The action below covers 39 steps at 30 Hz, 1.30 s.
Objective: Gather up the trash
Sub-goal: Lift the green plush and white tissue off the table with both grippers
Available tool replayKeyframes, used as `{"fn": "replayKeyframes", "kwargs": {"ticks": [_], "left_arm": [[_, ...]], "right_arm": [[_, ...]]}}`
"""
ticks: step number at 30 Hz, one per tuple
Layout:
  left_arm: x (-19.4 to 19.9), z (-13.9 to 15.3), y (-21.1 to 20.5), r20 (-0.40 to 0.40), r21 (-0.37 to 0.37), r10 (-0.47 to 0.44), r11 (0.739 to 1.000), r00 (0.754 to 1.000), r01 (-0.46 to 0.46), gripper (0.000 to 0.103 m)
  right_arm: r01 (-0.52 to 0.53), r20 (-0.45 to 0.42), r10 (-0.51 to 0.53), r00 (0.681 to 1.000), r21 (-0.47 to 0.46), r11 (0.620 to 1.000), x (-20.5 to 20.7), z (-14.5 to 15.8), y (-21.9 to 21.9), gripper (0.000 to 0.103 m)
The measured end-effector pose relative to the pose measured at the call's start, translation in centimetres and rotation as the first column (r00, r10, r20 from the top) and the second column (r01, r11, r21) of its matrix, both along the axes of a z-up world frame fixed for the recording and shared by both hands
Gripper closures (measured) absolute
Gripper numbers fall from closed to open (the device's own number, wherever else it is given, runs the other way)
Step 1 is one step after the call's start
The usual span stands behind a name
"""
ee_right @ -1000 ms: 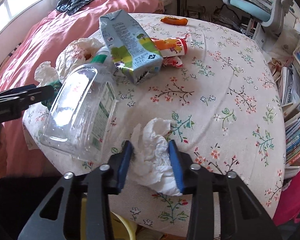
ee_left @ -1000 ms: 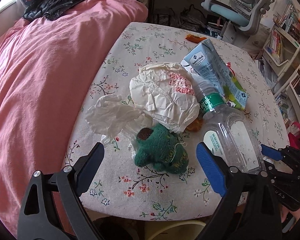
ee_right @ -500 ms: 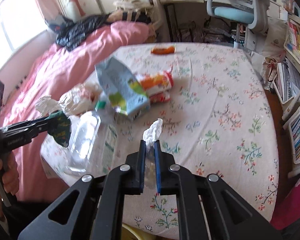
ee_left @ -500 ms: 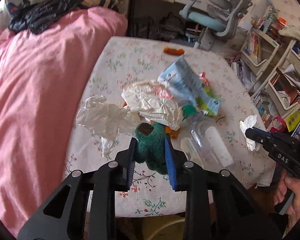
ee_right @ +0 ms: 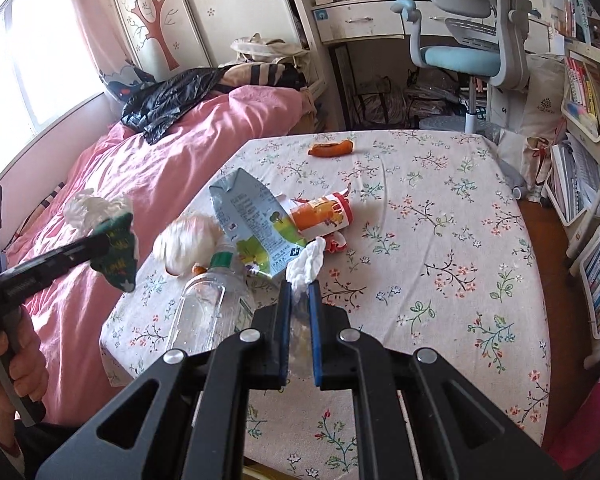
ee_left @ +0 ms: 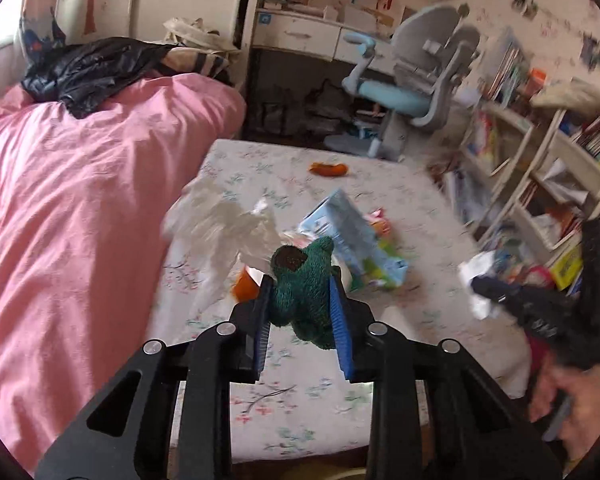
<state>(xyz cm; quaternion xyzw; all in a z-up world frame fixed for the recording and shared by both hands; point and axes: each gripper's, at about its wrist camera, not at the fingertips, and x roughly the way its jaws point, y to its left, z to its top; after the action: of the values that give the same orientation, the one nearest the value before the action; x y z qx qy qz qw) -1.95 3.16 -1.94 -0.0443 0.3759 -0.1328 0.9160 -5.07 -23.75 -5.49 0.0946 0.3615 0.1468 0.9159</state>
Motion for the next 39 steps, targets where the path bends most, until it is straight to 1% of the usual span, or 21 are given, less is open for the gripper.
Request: {"fn": "replayKeyframes", "kwargs": {"ticks": [2, 4, 5, 7, 8, 10, 12, 14, 15, 17, 20, 23, 25, 27, 29, 30, 32, 33, 36, 38, 39], "left_arm": [[0.1, -0.2, 0.4, -0.02, -0.039, 0.01, 0.999, 1.0, -0.011, 0.077], [0.0, 0.3, 0.5, 0.005, -0.044, 0.007, 0.999, 1.0, -0.006, 0.077], [-0.2, 0.5, 0.5, 0.015, -0.067, -0.007, 0.998, 1.0, 0.009, 0.077], [-0.4, 1.1, 0.9, 0.036, -0.164, -0.052, 0.985, 0.998, 0.058, 0.077], [-0.5, 1.2, 1.1, 0.043, -0.2, -0.063, 0.977, 0.997, 0.07, 0.077], [-0.6, 1.4, 1.3, 0.05, -0.22, -0.064, 0.973, 0.997, 0.073, 0.077], [-0.3, 0.9, 1.2, 0.021, -0.209, -0.059, 0.976, 0.998, 0.062, 0.077], [0.1, -0.1, 1.0, -0.03, -0.195, -0.062, 0.979, 0.998, 0.055, 0.076], [0.6, -0.9, 0.7, -0.075, -0.18, -0.064, 0.982, 0.995, 0.05, 0.076], [1.4, -3.0, 0.2, -0.173, -0.127, -0.054, 0.991, 0.983, 0.032, 0.076], [2.1, -5.1, 0.1, -0.261, -0.073, -0.041, 0.997, 0.965, 0.023, 0.075], [2.2, -5.5, 0.5, -0.282, -0.036, -0.022, 0.999, 0.959, 0.012, 0.066], [1.9, -5.0, 1.0, -0.264, -0.003, -0.006, 1.0, 0.964, 0.005, 0.048], [1.5, -4.2, 1.7, -0.238, 0.001, 0.005, 1.0, 0.971, -0.005, 0.042], [1.3, -3.6, 2.6, -0.228, -0.021, 0.013, 1.0, 0.974, -0.018, 0.041], [1.4, -3.6, 3.0, -0.236, -0.047, 0.011, 0.999, 0.972, -0.023, 0.041], [1.7, -4.1, 3.2, -0.272, -0.085, 0.0, 0.996, 0.962, -0.024, 0.041], [1.8, -4.7, 3.0, -0.294, -0.092, -0.009, 0.996, 0.956, -0.019, 0.042], [1.9, -6.3, 1.0, -0.326, -0.046, -0.019, 0.999, 0.945, 0.005, 0.042], [1.9, -7.0, -0.2, -0.323, -0.023, -0.007, 1.0, 0.946, -0.001, 0.042], [2.0, -7.3, -0.8, -0.32, -0.009, -0.012, 1.0, 0.947, 0.009, 0.045]], "right_arm": [[-0.001, 0.016, 0.001, 1.0, 0.006, 1.0, -0.2, 0.2, -0.1, 0.094], [-0.002, 0.039, 0.001, 0.999, 0.01, 1.0, -0.4, 0.6, -0.1, 0.094], [-0.001, 0.049, 0.001, 0.999, 0.013, 1.0, -0.5, 0.8, 0.0, 0.094], [-0.007, 0.075, 0.005, 0.997, 0.021, 1.0, -0.7, 1.2, 0.1, 0.094], [-0.008, 0.088, 0.006, 0.996, 0.02, 1.0, -0.8, 1.4, 0.2, 0.094], [-0.008, 0.1, 0.006, 0.995, 0.021, 1.0, -0.9, 1.6, 0.3, 0.094], [-0.008, 0.103, 0.006, 0.995, 0.021, 1.0, -0.9, 1.7, 0.3, 0.094], [-0.011, 0.099, 0.009, 0.995, 0.019, 1.0, -0.8, 1.5, 0.5, 0.094], [-0.012, 0.097, 0.01, 0.995, 0.018, 1.0, -0.7, 1.4, 0.5, 0.094], [-0.014, 0.092, 0.013, 0.996, 0.015, 1.0, -0.7, 1.3, 0.6, 0.094], [-0.014, 0.091, 0.012, 0.996, 0.02, 1.0, -0.6, 1.2, 0.5, 0.094], [-0.015, 0.092, 0.012, 0.996, 0.029, 0.999, -0.7, 1.3, 0.4, 0.094], [-0.013, 0.09, 0.01, 0.996, 0.035, 0.999, -0.7, 1.3, 0.3, 0.094], [-0.011, 0.093, 0.007, 0.996, 0.042, 0.999, -0.7, 1.4, 0.1, 0.094], [-0.009, 0.094, 0.004, 0.996, 0.048, 0.999, -0.8, 1.5, -0.1, 0.094], [-0.007, 0.094, 0.002, 0.996, 0.052, 0.999, -0.8, 1.5, -0.2, 0.093], [-0.007, 0.092, 0.001, 0.996, 0.058, 0.998, -0.7, 1.5, -0.3, 0.093], [-0.007, 0.091, 0.002, 0.996, 0.061, 0.998, -0.7, 1.5, -0.3, 0.093], [-0.009, 0.093, 0.003, 0.996, 0.067, 0.998, -0.7, 1.7, -0.3, 0.093], [-0.009, 0.096, 0.002, 0.995, 0.072, 0.997, -0.7, 1.8, -0.3, 0.093], [-0.009, 0.098, 0.001, 0.995, 0.075, 0.997, -0.7, 1.9, -0.3, 0.093]]}}
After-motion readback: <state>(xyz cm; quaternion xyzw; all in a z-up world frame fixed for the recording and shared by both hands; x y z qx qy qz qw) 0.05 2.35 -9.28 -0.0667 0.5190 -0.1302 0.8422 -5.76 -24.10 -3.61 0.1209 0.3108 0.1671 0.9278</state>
